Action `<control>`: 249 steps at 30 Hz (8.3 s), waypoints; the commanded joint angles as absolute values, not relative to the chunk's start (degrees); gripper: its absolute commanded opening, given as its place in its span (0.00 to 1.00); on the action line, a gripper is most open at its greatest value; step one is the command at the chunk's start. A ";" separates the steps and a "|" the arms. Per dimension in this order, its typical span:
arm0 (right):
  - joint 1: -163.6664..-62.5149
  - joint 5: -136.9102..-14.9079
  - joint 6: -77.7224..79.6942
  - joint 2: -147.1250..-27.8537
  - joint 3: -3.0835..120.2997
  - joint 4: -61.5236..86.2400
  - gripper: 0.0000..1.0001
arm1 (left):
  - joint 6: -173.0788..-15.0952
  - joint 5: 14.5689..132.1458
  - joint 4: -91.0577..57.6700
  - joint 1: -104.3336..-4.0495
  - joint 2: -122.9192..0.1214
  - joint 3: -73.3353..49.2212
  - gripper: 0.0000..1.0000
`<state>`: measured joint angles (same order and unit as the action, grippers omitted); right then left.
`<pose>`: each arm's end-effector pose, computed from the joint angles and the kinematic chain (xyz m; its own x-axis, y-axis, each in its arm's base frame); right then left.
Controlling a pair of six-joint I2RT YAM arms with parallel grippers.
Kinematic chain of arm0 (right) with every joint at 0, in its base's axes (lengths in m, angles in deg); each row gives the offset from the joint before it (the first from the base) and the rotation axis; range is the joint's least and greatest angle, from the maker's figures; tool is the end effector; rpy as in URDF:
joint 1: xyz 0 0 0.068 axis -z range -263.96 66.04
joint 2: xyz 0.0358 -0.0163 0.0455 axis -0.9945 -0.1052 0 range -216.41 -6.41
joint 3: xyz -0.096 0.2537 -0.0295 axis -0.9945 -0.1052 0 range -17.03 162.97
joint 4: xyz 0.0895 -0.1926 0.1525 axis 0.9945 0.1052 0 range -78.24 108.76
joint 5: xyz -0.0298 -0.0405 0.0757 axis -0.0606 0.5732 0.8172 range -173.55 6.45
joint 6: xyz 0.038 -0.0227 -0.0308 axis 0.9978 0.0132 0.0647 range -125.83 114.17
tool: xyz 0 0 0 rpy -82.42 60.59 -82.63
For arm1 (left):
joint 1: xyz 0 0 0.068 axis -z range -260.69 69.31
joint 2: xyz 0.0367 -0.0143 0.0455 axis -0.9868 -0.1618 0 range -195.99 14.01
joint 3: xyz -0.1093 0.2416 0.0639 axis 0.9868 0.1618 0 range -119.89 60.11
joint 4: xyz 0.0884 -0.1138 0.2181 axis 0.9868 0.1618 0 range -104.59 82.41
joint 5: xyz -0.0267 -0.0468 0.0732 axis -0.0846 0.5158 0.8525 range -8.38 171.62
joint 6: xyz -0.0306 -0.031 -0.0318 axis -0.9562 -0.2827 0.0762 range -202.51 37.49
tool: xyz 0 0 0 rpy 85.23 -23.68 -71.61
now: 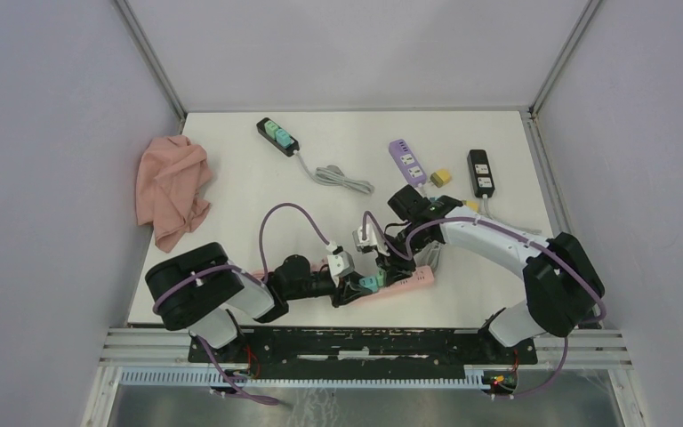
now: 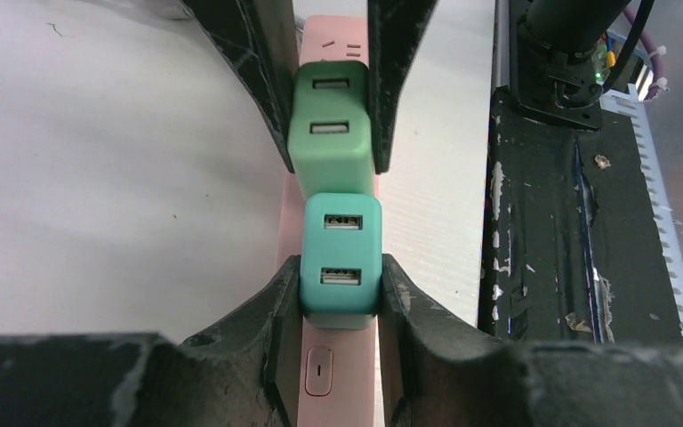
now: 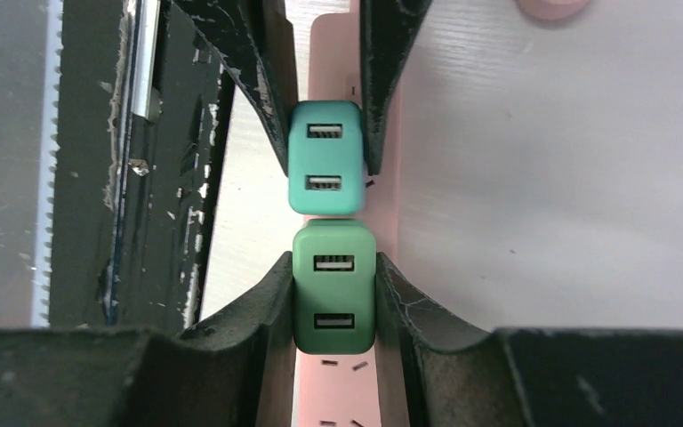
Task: Pull the plug off the socket
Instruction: Remove the plug from the socket, then place the plug at the center of the board, then remove the plug from the socket.
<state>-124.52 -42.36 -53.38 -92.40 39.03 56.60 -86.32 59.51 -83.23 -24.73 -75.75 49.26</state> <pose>0.1900 0.1935 0.2094 -0.0368 -0.7623 -0.6462 -0.9599 -0.1530 0.2351 0.1178 -0.1982 0.1296 -0.1643 0.1333 -0.9774 0.9663 0.2211 -0.1322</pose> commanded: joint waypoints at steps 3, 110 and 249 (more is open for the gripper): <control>-120.94 -36.26 -67.46 -89.37 41.19 64.41 0.00 | -86.41 62.63 -80.04 -25.39 -77.30 48.57 0.03; -115.82 -27.00 -62.61 -84.91 33.27 50.70 0.87 | -88.92 61.52 -82.14 -25.54 -75.00 48.86 0.03; -124.40 -32.78 -58.79 -93.80 38.88 53.15 0.21 | -82.36 64.05 -69.98 -23.43 -68.57 45.67 0.03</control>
